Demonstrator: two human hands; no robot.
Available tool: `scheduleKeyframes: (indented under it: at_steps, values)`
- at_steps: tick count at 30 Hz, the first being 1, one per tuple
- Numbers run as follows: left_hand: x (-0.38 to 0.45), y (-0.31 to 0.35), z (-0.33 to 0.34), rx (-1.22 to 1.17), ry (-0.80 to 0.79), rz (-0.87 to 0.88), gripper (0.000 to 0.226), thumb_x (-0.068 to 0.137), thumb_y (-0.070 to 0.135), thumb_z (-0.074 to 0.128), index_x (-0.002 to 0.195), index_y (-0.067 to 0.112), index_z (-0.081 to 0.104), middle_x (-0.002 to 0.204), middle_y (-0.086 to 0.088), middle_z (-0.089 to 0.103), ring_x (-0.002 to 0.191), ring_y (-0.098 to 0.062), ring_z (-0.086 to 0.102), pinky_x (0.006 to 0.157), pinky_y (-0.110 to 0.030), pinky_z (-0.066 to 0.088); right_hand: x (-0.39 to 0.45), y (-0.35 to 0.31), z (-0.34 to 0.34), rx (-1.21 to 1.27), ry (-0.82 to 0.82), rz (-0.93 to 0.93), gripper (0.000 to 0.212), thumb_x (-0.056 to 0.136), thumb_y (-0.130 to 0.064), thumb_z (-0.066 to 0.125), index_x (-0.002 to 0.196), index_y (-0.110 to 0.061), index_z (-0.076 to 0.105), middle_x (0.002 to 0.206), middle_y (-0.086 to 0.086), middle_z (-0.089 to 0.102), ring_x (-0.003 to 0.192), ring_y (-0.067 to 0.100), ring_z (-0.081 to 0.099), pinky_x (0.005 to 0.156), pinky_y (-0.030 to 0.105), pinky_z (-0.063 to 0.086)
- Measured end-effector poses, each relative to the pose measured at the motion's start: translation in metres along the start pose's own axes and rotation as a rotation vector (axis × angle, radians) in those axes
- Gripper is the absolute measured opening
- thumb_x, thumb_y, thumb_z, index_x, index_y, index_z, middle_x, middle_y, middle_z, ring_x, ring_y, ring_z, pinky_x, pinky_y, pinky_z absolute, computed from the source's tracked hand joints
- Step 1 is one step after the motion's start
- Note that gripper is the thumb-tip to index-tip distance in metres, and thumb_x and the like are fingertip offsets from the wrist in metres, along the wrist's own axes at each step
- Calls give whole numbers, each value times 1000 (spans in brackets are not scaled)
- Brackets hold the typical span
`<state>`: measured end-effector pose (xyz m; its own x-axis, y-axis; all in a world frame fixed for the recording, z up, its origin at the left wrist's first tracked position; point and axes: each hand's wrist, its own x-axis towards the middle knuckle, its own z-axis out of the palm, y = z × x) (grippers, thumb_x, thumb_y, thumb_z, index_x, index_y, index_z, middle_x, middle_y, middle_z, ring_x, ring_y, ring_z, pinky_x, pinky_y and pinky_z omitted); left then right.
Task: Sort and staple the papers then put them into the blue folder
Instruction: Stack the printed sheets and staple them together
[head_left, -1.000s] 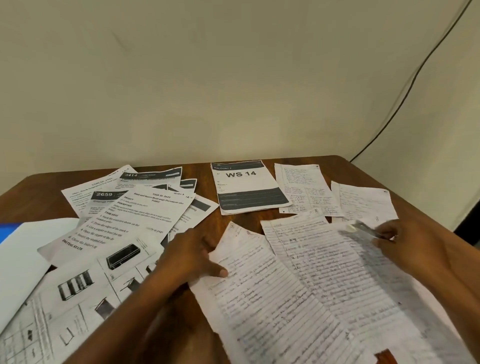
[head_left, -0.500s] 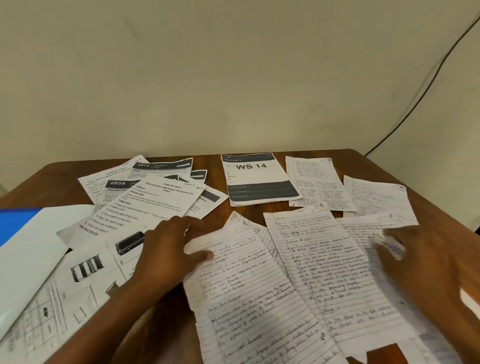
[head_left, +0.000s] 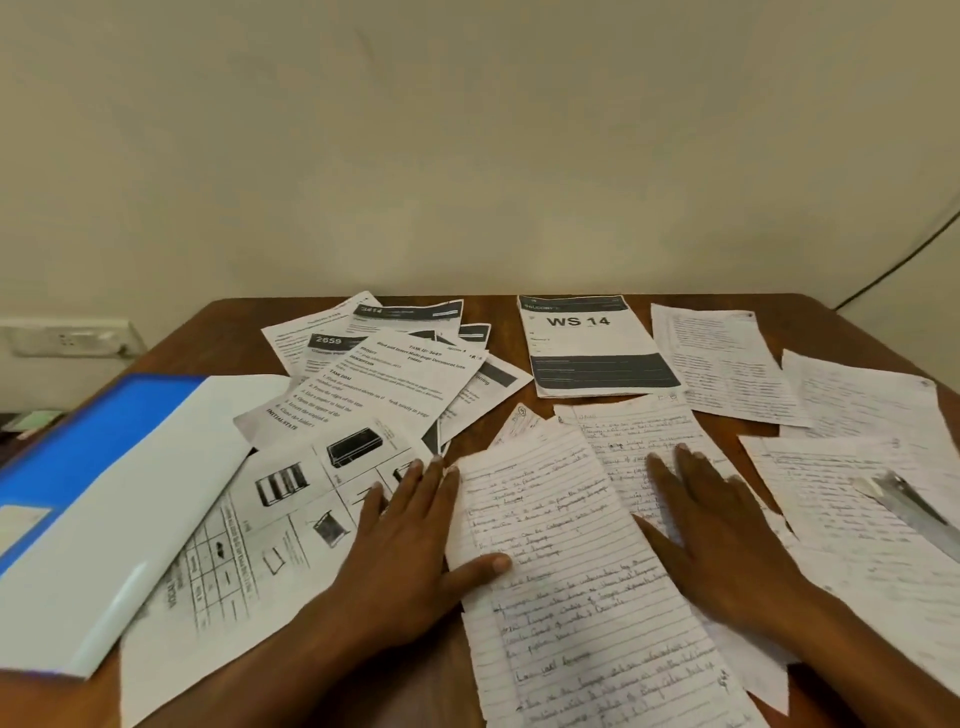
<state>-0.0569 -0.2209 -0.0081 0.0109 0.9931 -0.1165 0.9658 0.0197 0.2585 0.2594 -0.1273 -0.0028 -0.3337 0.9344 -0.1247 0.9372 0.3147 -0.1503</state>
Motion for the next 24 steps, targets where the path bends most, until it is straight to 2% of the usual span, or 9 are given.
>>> scheduleKeyframes:
  at_steps: [3, 5, 7, 8, 12, 15, 20, 22, 24]
  values:
    - [5, -9, -3, -11, -6, -2, 129, 60, 109, -1, 163, 34, -20, 169, 12, -26, 157, -11, -24, 129, -51, -12, 6, -10, -3, -55, -27, -7, 111, 71, -90, -12, 164, -30, -14, 171, 3, -21, 161, 24, -11, 131, 46, 2]
    - [3, -13, -6, -5, -15, -6, 127, 61, 109, 4, 163, 37, -18, 170, 12, -24, 158, -11, -23, 130, -52, -11, 13, -14, -15, -21, 30, -23, 107, 79, -95, 3, 164, -31, 18, 172, 3, 16, 157, 27, 24, 126, 48, 25]
    - [1, -16, -8, -23, -5, -16, 128, 61, 109, 6, 163, 37, -18, 170, 13, -23, 159, -11, -20, 130, -51, -8, 22, -20, -31, 69, 198, -50, 96, 82, -95, 18, 139, -29, 59, 142, -1, 64, 125, 21, 60, 105, 45, 49]
    - [1, -15, -7, -34, 9, -21, 129, 61, 109, 7, 164, 35, -17, 171, 12, -22, 159, -11, -18, 131, -51, -7, 24, -23, -39, 145, 267, -45, 91, 85, -92, 23, 127, -25, 68, 126, -1, 72, 110, 18, 66, 98, 43, 52]
    - [-4, -15, -5, -87, 51, -51, 125, 71, 104, 16, 167, 29, -10, 174, 7, -14, 160, -11, -14, 131, -48, -7, 32, -58, -51, 460, 140, 19, 61, 85, -70, 64, 125, -25, 65, 97, -11, 72, 87, 7, 67, 82, 31, 53]
    - [-7, -12, -12, -232, 66, -22, 108, 82, 91, 36, 166, 35, -2, 175, 10, -5, 161, -14, -8, 132, -50, -2, 40, -74, -36, 504, 92, 19, 67, 74, -48, 90, 130, -26, 61, 84, -11, 69, 78, 5, 65, 71, 27, 52]
    - [-5, -33, -19, -331, 121, -41, 110, 75, 95, 51, 164, 43, 13, 173, 15, 14, 159, -14, 17, 127, -51, 27, 52, -59, -33, 474, 159, 69, 60, 73, -24, 95, 124, -27, 64, 78, -10, 68, 72, 5, 63, 61, 25, 45]
    - [-7, -46, -21, -254, 194, -107, 115, 70, 100, 45, 163, 40, 15, 174, 12, 16, 159, -16, 17, 128, -52, 23, 54, -41, -40, 441, 197, 102, 55, 73, -22, 95, 118, -28, 65, 75, -9, 67, 71, 7, 62, 60, 27, 43]
    - [-11, -54, -21, -94, 184, -180, 124, 66, 106, 21, 166, 34, 6, 176, 5, 3, 162, -21, 2, 130, -57, 7, 53, -17, -49, 384, 217, 150, 51, 74, -19, 94, 114, -29, 63, 74, -8, 67, 71, 10, 61, 65, 32, 47]
